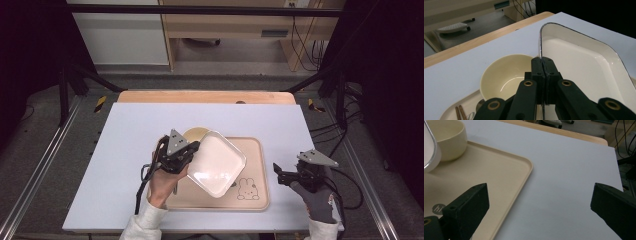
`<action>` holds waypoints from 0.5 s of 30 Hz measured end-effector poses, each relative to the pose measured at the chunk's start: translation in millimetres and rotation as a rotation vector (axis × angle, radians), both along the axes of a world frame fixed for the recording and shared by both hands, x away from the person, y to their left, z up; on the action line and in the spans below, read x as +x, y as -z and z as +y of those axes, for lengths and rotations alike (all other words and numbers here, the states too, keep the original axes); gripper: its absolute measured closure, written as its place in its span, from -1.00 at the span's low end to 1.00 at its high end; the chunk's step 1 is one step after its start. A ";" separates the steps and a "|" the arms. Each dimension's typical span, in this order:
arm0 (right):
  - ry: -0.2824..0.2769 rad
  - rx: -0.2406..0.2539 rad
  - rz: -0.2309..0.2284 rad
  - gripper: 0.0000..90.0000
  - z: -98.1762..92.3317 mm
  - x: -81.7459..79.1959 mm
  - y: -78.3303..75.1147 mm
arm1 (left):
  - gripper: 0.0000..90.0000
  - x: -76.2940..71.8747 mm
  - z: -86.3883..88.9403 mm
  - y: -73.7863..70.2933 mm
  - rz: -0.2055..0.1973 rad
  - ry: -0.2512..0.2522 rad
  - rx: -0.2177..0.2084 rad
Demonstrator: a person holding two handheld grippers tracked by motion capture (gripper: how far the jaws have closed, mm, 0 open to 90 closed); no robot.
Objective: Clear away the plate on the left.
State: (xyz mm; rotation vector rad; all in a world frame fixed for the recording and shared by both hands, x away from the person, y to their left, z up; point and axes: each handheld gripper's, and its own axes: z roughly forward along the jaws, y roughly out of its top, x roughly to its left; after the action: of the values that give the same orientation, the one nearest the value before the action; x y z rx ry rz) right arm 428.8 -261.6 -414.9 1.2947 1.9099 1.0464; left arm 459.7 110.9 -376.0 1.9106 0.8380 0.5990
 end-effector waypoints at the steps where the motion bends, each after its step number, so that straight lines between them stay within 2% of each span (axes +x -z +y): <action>1: 0.001 -0.001 -0.001 -0.95 -0.2 0.0 0.0 | 0.97 0.0 -2.0 0.6 0.001 0.005 0.001; 15: 0.002 0.005 -0.008 -0.95 -2.9 -0.9 -1.8 | 0.97 4.1 -31.7 11.8 0.025 0.043 0.029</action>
State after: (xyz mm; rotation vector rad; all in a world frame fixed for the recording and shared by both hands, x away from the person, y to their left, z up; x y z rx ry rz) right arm 427.9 -264.5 -413.1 1.2932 1.9005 1.0542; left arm 463.7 79.2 -387.8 1.9612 0.8060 0.5654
